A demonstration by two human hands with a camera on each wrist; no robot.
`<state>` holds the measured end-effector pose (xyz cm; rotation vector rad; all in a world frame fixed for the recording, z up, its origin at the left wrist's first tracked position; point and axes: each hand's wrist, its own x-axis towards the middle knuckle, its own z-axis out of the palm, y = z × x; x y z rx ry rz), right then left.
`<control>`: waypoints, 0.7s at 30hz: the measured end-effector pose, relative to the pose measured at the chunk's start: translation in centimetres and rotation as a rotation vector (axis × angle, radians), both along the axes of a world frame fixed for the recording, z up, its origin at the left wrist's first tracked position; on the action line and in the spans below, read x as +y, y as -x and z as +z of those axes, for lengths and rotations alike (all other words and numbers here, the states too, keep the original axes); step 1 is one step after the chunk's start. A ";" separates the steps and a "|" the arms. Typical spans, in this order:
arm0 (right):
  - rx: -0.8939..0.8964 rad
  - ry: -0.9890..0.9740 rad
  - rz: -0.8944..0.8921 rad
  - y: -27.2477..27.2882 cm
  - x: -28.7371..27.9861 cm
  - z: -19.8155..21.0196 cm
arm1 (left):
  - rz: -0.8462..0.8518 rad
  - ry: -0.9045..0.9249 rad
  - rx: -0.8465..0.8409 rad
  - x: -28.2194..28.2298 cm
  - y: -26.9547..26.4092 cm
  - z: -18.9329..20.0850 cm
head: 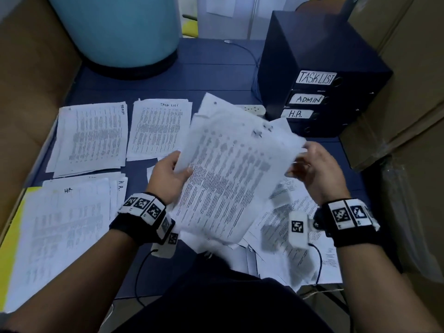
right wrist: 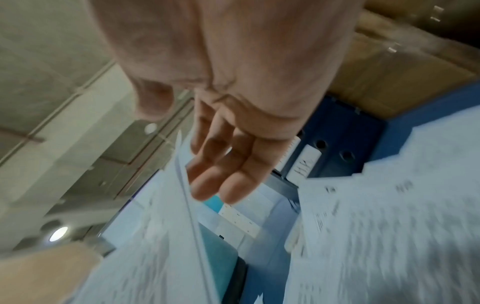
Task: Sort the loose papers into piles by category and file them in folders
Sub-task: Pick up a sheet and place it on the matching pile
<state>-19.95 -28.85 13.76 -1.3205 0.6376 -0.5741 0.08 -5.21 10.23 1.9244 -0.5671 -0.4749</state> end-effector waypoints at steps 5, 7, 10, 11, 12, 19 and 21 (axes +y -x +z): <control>0.224 -0.102 0.253 -1.9 4.8 -4.5 | 0.207 0.083 0.033 1.9 -0.8 -0.1; 0.310 -0.104 0.215 -3.7 7.0 -5.9 | 0.236 0.123 0.085 2.9 -1.0 -0.4; 0.413 -0.039 0.150 -6.6 8.9 -6.5 | 0.257 0.137 0.122 5.0 -1.7 -0.8; 0.451 -0.019 0.194 -7.5 9.6 -6.5 | 0.265 0.129 0.129 5.9 -1.9 -0.9; 0.479 0.001 0.251 -8.2 10.5 -6.4 | 0.265 0.117 0.126 6.8 -2.1 -0.8; 0.473 -0.041 0.251 -14.0 15.8 -7.5 | 0.408 0.005 0.159 15.0 -4.5 -2.4; 0.530 0.035 0.367 -15.5 18.0 -8.6 | 0.430 -0.116 0.138 17.7 -5.2 -3.5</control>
